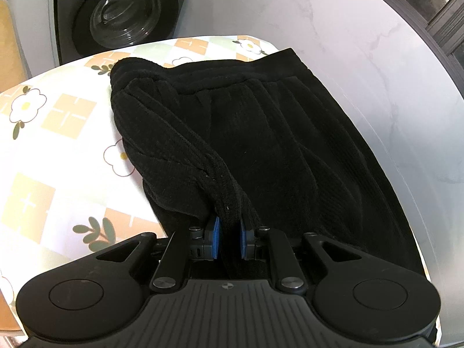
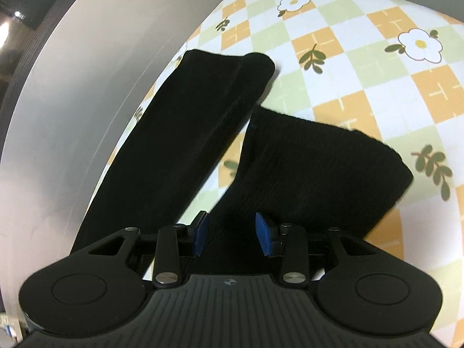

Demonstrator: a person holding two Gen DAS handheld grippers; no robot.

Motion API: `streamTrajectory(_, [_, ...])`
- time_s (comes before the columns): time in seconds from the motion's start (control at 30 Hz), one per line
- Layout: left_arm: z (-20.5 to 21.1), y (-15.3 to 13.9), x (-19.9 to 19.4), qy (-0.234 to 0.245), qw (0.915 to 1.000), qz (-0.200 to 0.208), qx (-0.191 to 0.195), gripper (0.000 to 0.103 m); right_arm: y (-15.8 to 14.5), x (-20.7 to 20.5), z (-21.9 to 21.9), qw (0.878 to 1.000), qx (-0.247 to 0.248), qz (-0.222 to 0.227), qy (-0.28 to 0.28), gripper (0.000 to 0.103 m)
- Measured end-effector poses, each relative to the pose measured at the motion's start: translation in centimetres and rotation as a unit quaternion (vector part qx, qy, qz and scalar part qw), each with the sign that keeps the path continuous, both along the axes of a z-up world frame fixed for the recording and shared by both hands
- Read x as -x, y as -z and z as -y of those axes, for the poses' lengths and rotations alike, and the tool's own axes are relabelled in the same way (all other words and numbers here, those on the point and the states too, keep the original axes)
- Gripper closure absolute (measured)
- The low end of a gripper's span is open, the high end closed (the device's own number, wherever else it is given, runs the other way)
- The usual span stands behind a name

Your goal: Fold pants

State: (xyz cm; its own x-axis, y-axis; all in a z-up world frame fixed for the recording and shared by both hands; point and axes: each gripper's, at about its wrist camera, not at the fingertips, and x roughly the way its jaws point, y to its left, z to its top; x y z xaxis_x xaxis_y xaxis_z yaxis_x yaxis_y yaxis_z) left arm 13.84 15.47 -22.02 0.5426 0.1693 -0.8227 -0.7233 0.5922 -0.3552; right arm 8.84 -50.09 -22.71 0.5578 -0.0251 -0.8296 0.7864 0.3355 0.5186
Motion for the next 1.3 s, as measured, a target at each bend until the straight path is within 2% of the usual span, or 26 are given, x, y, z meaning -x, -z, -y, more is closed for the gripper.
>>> streamTrajectory(0.1, [0.0,0.1,0.1,-0.005,1.0000,-0.001,0.001,0.088,0.2,-1.3,0.5,1.000,-0.002,-0.012,-0.002,0.063])
streamTrajectory(0.23, [0.3,0.0,0.0,-0.017,0.9999,-0.004,0.000,0.088,0.0,-3.9,1.1,0.997,0.015,-0.067,-0.028,0.063])
streamTrajectory(0.3, [0.4,0.0,0.1,-0.022,0.9997,-0.002,0.001,0.087,0.2,-5.1,1.3,0.993,0.019,-0.105,-0.046,0.063])
streamTrajectory(0.57, [0.3,0.7,1.1,-0.030,0.9995,0.008,0.007,0.087,0.4,-9.4,0.7,0.972,0.051,-0.208,-0.095,0.063])
streamTrajectory(0.67, [0.1,0.8,1.3,-0.029,0.9995,0.011,0.010,0.087,0.3,-9.7,0.2,0.966,0.074,-0.228,-0.095,0.085])
streamTrajectory(0.7, [0.0,0.8,1.4,-0.030,0.9994,0.011,0.014,0.087,0.3,-9.6,0.1,0.969,0.070,-0.222,-0.088,0.093])
streamTrajectory(0.8, [-0.4,0.6,1.7,-0.029,0.9992,0.014,0.024,0.087,-1.3,-8.6,-0.2,0.977,0.072,-0.184,-0.083,0.094])
streamTrajectory(0.87, [-0.6,0.2,1.8,-0.029,0.9991,0.012,0.029,0.088,-4.1,-7.7,-0.6,0.983,0.087,-0.132,-0.091,0.094])
streamTrajectory(0.97, [-0.8,-0.4,1.9,-0.020,0.9993,0.010,0.030,0.088,-8.7,-4.1,-1.3,0.989,0.107,-0.031,-0.096,0.094])
streamTrajectory(1.03, [-1.0,-0.7,2.2,-0.013,0.9994,0.004,0.033,0.088,-10.3,-0.9,-1.5,0.990,0.112,0.001,-0.084,0.094])
streamTrajectory(1.1, [-1.4,-1.0,2.8,-0.009,0.9991,-0.003,0.041,0.088,-10.2,2.6,-1.1,0.994,0.095,0.012,-0.060,0.094])
streamTrajectory(1.3, [-1.5,-1.4,4.5,0.007,0.9988,-0.037,0.029,0.088,-5.3,13.3,-1.1,1.000,0.012,-0.016,0.015,0.094])
